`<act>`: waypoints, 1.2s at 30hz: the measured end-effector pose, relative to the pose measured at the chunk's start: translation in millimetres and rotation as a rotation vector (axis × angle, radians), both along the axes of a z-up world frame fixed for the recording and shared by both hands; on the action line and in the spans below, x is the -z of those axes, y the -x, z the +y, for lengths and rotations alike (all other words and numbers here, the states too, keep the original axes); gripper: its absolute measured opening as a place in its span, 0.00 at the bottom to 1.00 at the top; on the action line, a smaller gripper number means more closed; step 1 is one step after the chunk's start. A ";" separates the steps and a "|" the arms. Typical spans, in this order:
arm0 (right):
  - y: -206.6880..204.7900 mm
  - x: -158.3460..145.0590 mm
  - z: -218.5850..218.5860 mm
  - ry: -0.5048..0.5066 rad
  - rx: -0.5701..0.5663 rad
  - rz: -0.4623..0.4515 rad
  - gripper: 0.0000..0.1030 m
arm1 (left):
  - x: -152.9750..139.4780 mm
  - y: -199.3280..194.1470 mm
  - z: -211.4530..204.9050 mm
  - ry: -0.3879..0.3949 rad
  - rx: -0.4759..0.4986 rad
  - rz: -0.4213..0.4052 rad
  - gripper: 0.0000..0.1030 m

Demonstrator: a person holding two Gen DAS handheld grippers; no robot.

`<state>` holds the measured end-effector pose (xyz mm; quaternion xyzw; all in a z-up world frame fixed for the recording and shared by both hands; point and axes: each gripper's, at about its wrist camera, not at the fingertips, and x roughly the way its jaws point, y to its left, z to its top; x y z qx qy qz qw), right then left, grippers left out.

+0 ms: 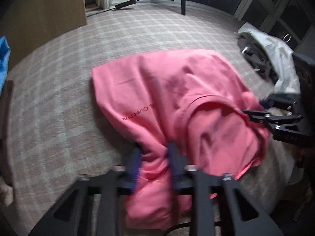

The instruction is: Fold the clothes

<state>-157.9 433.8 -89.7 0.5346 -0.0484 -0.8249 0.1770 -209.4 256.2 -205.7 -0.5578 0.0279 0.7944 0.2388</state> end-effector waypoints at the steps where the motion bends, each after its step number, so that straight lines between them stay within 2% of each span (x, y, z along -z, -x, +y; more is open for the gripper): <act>1: 0.8 1.2 2.2 0.030 0.002 -0.012 0.11 | 1.3 1.3 -1.1 -0.026 -0.015 -0.009 0.12; 3: 2.3 2.3 8.5 0.096 0.012 -0.039 0.11 | 2.4 3.7 -5.5 -0.066 -0.041 -0.040 0.11; 5: 1.7 -5.5 23.9 0.215 0.048 -0.058 0.10 | -2.7 5.9 -18.4 -0.110 -0.070 -0.065 0.10; 9: -5.4 -49.4 44.2 0.339 0.066 0.006 0.10 | -41.7 2.9 -42.5 -0.179 -0.118 -0.006 0.10; 12: -7.1 -86.8 47.3 0.365 0.053 0.072 0.10 | -79.0 -5.9 -55.0 -0.192 -0.115 0.072 0.10; 18: -2.9 -152.1 9.8 0.378 0.020 0.186 0.10 | -142.5 -6.9 -90.2 -0.232 -0.088 0.182 0.10; 21: 11.1 -179.3 -38.2 0.366 -0.012 0.237 0.10 | -166.4 5.8 -120.9 -0.259 -0.078 0.215 0.10; 24: 40.5 -211.7 -93.5 0.355 -0.042 0.293 0.10 | -190.2 18.1 -162.3 -0.250 -0.081 0.251 0.10; 30: 113.8 -286.3 -209.7 0.389 -0.097 0.389 0.10 | -276.5 60.7 -290.0 -0.234 -0.109 0.371 0.10; 32: 130.5 -293.4 -242.6 0.425 -0.107 0.372 0.10 | -298.7 70.9 -334.2 -0.229 -0.126 0.390 0.10; 33: 138.9 -297.0 -259.0 0.443 -0.112 0.363 0.10 | -299.6 73.8 -354.5 -0.220 -0.137 0.381 0.10; 34: 146.7 -295.3 -276.6 0.456 -0.119 0.343 0.10 | -298.8 76.7 -375.2 -0.210 -0.147 0.367 0.10; 36: 157.6 -265.1 -311.1 0.458 -0.137 0.256 0.10 | -275.0 78.3 -411.9 -0.193 -0.171 0.311 0.10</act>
